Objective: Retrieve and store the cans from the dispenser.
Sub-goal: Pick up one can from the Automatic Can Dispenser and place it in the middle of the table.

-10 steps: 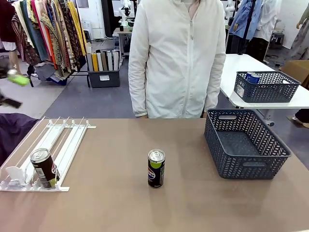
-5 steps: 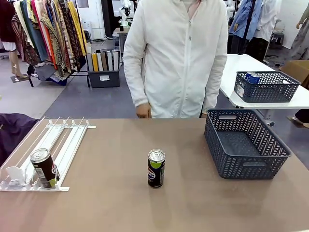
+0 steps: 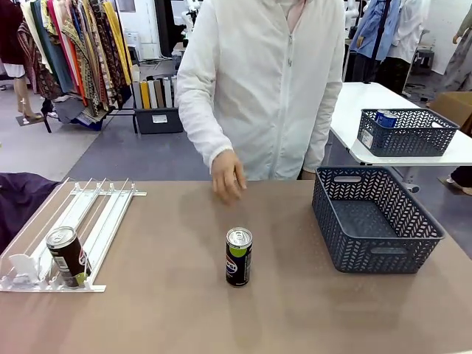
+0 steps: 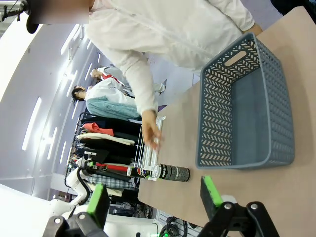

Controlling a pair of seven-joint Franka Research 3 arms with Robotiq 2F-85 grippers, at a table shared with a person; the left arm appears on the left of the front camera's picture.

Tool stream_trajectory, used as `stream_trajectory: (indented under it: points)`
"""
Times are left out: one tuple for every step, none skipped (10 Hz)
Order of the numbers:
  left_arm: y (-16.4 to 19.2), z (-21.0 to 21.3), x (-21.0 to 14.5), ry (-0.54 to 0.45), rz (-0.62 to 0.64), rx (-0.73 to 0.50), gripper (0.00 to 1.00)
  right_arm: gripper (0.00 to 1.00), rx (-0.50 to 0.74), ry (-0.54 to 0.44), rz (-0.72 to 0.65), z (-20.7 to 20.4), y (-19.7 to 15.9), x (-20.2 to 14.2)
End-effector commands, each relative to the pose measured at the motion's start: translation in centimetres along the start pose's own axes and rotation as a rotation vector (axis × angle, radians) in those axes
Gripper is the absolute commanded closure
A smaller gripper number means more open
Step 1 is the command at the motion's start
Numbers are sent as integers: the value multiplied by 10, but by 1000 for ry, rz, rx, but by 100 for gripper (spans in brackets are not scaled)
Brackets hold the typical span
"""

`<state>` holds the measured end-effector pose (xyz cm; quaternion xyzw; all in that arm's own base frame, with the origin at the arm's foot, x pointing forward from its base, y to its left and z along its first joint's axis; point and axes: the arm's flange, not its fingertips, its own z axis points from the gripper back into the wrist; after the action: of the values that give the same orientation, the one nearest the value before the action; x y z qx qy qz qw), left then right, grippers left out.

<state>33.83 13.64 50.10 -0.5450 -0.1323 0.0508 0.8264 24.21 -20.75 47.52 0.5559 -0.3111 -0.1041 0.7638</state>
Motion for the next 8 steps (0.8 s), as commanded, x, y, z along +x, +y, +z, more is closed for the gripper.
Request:
stream_trajectory:
  points:
    - [-2,1,-1,0,-10,-16,0,0,26,-23,24,-3,1,2]
    - [-2,1,-1,0,-10,-16,0,0,26,-23,24,-3,1,2]
    - [-2,1,-1,0,-10,-16,0,0,26,-23,24,-3,1,2]
    - [-2,1,-1,0,-10,-16,0,0,26,-23,24,-3,1,2]
    - [0,0,0,0,1,0,0,0,26,-23,24,-3,1,2]
    - [-18,-24,-8,84,-10,265,0,0,26,-23,24,-3,1,2]
    - [-35,-54,-16,145,-51,490,0,0,26,-23,24,-3,1,2]
    - [-47,-87,-27,196,-176,742,0,0,26,-23,24,-3,1,2]
